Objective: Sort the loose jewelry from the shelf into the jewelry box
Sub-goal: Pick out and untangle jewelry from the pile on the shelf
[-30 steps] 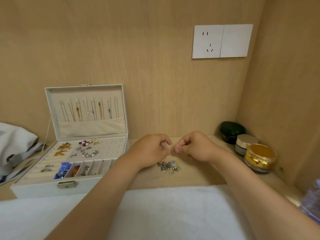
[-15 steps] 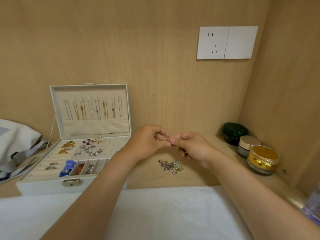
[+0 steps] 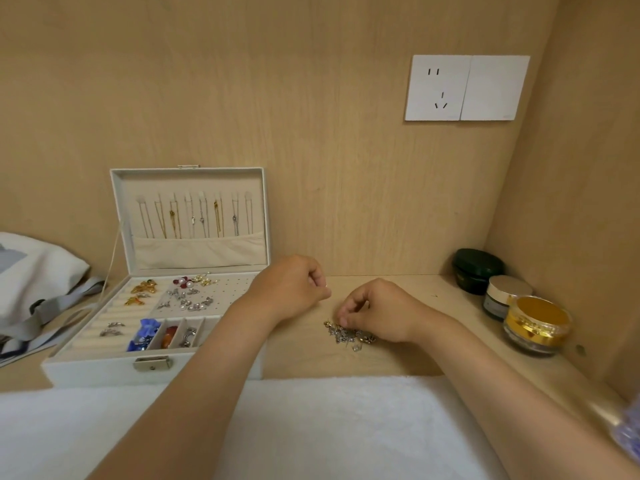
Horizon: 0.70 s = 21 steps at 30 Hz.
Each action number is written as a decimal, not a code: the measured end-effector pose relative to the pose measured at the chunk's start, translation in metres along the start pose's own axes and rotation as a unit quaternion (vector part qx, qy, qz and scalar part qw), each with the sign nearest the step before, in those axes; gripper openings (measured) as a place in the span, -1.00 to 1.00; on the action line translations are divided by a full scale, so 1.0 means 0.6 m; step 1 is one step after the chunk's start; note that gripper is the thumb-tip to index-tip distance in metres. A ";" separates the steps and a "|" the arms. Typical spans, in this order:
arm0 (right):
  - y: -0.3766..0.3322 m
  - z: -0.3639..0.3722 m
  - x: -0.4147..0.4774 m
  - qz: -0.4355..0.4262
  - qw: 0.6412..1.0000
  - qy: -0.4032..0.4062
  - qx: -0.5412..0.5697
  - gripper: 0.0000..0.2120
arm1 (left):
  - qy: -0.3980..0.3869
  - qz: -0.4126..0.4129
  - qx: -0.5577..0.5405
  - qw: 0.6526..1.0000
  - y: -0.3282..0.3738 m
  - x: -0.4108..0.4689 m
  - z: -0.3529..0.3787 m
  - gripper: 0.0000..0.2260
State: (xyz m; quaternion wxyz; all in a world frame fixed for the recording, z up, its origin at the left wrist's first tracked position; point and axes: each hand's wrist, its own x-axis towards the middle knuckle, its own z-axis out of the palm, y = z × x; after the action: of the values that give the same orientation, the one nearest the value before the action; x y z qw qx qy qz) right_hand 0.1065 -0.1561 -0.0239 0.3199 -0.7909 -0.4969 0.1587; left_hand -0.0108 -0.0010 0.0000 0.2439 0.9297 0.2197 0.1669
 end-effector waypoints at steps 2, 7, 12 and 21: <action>-0.001 0.003 0.001 -0.006 1.000 0.001 -0.022 -0.82 | -0.007 0.004 0.004 1.000 0.001 0.000 -0.001 -0.86; -0.006 0.007 0.001 -0.004 0.999 0.032 -0.018 -0.75 | -0.016 0.023 -0.002 1.000 0.004 -0.002 -0.001 -0.83; -0.016 0.003 -0.001 0.019 0.988 0.076 0.130 -0.84 | -0.026 0.025 -0.062 0.997 0.009 -0.004 -0.010 -0.85; -0.077 -0.006 -0.010 0.038 0.948 0.085 0.305 -0.90 | -0.048 0.052 -0.179 0.981 0.008 -0.030 -0.060 -0.94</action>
State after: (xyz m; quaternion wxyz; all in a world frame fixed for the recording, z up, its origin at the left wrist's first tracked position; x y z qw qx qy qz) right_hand 0.0742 -0.1487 0.0091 0.5806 -0.6845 -0.3654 0.2466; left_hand -0.0393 0.0000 0.0285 0.4079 0.8880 0.1253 0.1713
